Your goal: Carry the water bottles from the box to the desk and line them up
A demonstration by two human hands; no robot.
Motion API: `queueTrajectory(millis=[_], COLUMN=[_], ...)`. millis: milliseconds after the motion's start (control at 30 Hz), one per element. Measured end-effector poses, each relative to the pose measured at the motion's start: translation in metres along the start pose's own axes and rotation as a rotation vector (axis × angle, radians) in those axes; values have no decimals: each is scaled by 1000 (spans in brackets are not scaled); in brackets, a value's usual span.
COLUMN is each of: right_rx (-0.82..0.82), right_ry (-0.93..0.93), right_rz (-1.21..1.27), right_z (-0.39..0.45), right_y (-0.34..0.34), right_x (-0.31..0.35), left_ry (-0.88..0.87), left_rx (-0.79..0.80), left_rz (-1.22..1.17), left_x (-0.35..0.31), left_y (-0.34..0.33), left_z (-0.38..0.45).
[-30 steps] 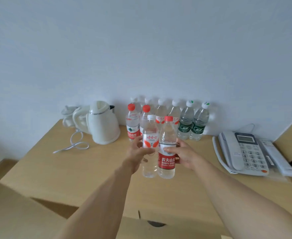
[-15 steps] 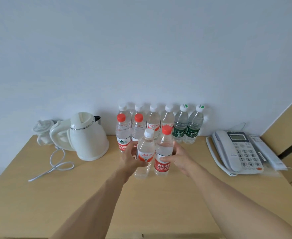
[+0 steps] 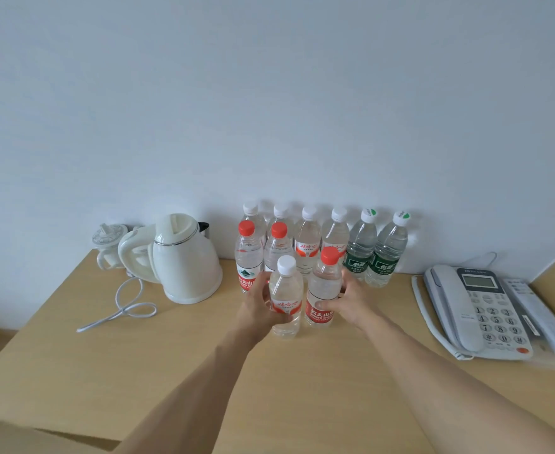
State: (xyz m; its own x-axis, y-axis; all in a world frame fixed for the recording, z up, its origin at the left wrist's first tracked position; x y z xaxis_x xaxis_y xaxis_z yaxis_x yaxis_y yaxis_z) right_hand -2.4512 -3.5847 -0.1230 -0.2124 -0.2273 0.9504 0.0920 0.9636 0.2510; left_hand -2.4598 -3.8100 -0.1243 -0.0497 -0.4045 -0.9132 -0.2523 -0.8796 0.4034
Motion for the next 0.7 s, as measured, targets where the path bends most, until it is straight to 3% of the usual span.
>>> queueTrajectory(millis=[367, 700], right_rx=[-63, -57], right_ry=[-40, -27], right_rz=[-65, -125], right_z=[-8, -8], right_y=[44, 42], right_x=[-9, -11], left_ry=[-17, -116], left_rx=[20, 69], left_rz=[59, 217], left_x=[-16, -12], left_y=[-44, -35], left_z=[20, 16])
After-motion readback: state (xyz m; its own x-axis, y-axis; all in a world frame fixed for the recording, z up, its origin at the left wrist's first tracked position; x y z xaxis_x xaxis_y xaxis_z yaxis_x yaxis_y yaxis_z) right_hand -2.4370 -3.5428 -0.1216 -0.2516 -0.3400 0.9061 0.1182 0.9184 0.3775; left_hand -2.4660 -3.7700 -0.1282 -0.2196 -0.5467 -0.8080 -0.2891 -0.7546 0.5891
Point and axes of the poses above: each hand's wrist, its own z-axis towards the middle knuckle, its own y-axis out of the back of the hand, x = y × z, the point moved 1 cm from there along z, towards the middle knuckle, and after that the axes turned 8 degrees about z, right-handed, at the moved point
